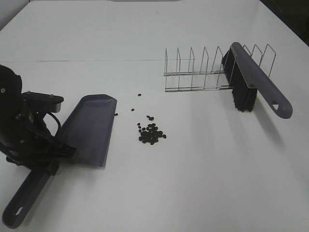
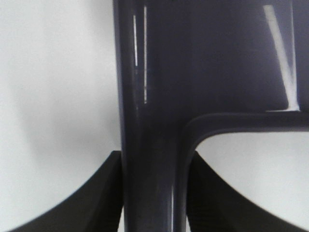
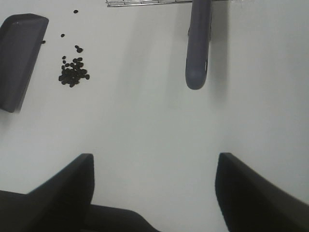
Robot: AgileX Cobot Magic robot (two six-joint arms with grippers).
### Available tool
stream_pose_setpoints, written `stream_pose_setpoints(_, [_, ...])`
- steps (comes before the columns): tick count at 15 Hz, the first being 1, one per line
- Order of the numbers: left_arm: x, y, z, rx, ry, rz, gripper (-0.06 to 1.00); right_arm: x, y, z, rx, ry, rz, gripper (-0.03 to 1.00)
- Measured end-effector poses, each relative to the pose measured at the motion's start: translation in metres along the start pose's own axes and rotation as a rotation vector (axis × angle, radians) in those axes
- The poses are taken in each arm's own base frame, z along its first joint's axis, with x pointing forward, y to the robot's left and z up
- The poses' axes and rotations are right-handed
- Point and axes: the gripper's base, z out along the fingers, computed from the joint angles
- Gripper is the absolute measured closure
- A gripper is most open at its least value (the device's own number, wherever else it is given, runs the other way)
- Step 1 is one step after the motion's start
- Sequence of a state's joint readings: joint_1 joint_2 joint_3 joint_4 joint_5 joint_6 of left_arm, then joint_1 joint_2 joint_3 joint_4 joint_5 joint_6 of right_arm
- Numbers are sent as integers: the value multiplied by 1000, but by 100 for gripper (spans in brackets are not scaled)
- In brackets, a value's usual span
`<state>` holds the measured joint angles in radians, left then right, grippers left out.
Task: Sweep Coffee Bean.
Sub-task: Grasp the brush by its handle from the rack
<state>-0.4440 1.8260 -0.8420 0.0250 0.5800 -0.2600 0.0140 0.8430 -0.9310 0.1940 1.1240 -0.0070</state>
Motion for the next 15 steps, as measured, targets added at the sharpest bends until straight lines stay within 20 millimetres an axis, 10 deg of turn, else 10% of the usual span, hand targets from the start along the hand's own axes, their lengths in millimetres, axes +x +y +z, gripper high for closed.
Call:
stream_pose_setpoints(8, [0,-1,0,16,5,-26,62,-135,-9,121,-5,306,41,17])
stream_pose_setpoints(15, [3,-1,0,10,36,-28,62,-196,-33,261,34,387,-32,15])
